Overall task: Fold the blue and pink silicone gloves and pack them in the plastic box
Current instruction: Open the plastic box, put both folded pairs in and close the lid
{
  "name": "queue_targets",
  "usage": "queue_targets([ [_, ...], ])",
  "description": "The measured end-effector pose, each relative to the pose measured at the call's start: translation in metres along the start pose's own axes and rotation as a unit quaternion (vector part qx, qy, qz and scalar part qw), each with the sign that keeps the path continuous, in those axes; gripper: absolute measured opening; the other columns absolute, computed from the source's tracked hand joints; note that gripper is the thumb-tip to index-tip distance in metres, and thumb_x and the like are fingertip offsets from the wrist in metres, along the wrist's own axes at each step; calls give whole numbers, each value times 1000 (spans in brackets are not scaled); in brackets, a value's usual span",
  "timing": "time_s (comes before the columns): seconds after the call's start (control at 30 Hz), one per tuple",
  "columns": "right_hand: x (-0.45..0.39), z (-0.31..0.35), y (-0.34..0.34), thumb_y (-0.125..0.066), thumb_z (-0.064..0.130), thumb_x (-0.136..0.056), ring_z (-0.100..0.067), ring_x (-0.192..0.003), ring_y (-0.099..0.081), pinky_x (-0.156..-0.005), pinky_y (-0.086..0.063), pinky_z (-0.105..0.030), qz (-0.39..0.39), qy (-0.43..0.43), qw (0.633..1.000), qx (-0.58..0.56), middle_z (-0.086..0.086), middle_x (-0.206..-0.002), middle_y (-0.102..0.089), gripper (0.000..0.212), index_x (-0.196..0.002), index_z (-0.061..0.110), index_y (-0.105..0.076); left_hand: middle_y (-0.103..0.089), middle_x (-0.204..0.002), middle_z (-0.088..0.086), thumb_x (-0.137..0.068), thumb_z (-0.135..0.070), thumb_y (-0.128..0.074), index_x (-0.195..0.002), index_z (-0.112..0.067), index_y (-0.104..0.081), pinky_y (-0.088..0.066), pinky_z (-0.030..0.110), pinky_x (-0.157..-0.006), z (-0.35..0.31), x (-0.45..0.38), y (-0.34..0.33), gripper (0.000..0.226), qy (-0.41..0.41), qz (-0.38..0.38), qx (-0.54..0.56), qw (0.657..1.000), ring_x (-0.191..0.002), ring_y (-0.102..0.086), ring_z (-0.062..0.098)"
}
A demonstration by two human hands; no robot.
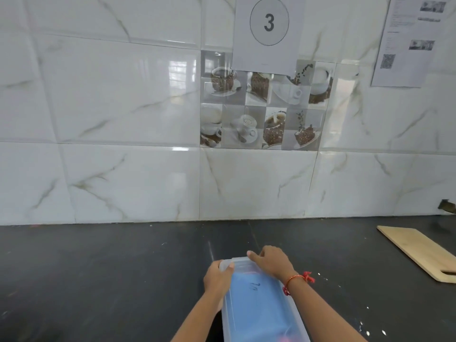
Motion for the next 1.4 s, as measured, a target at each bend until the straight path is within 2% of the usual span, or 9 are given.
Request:
queue_targets([
  [0.1,-1,0,0,-49,46,-90,-14,-57,-40,-56,-32,-26,-27,23,999,-17,2,-57,-39,51,-53,15,-32,-58,-110,6,-94,-23,-49,-118,-13,-51,-51,32,-79,2,0,-1,26,8,6,11,1000,-100,-60,23],
  [0.2,-1,1,-1,-46,46,-91,-17,-79,-43,-69,-33,-26,-37,45,998,-3,-1,-78,-46,45,-58,20,-30,-58,-112,8,-94,-25,-50,-119,-15,-48,-54,35,-82,4,-1,-5,26,19,33,34,999,-99,-61,23],
  [0.3,-1,-1,1,-45,49,-91,-15,-84,-44,-73,-35,-23,-53,55,997,0,-1,-88,-48,43,-60,24,-30,-58,-106,7,-94,-27,-50,-117,-17,-46,-52,29,-66,5,2,-9,25,35,54,65,996,-86,-61,19],
  [0.6,-5,4,33,-52,50,-89,-13,-60,-42,-58,-33,-23,-100,68,991,-62,5,-58,-40,50,-53,19,-33,-59,-101,7,-97,-31,-46,-120,-19,-42,-52,26,-60,-16,10,-22,26,8,135,93,986,-83,-63,19],
  [0.67,-10,-4,35,-51,46,-90,-12,-51,-40,-56,-34,-23,-81,35,984,-155,2,-51,-41,53,-48,15,-40,-63,-109,12,-94,-36,-50,-120,-17,-46,-57,33,-69,-19,11,-24,32,3,161,106,981,-93,-67,27],
  [0.8,-8,-33,17,-41,32,-97,-18,-64,-54,-69,-44,-30,17,-38,903,-428,-6,-65,-60,48,-64,4,-62,-65,-115,16,-86,-42,-59,-121,-16,-52,-58,39,-81,-21,12,-25,44,-19,179,130,975,-101,-67,32],
  [1.03,-10,-58,3,-54,20,-92,-24,-83,-56,-81,-48,-37,107,11,909,-402,-11,-89,-66,23,-104,5,-67,-65,-109,16,-91,-35,-55,-116,-14,-53,-59,34,-69,-16,10,-28,33,-14,168,150,974,-90,-67,27],
  [1.23,3,-60,-22,-61,11,-87,-20,-83,-71,-77,-59,-34,224,9,883,-413,-12,-95,-73,24,-107,0,-68,-66,-103,14,-93,-36,-51,-114,-14,-54,-57,28,-58,-13,8,-28,31,-9,159,142,977,-83,-67,24],
  [1.4,4,-52,-17,-63,11,-86,-17,-75,-73,-70,-61,-30,221,13,887,-405,-7,-83,-75,12,-87,7,-74,-66,-98,11,-94,-34,-50,-116,-12,-55,-54,24,-51,-13,8,-25,31,-1,137,131,982,-78,-66,21],
])
Point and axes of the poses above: each hand's wrist, its own x-axis away from the middle knuckle, its own y-axis out of the back of the hand, z = x × y, the point moved 10 cm from there along -x, towards the middle knuckle
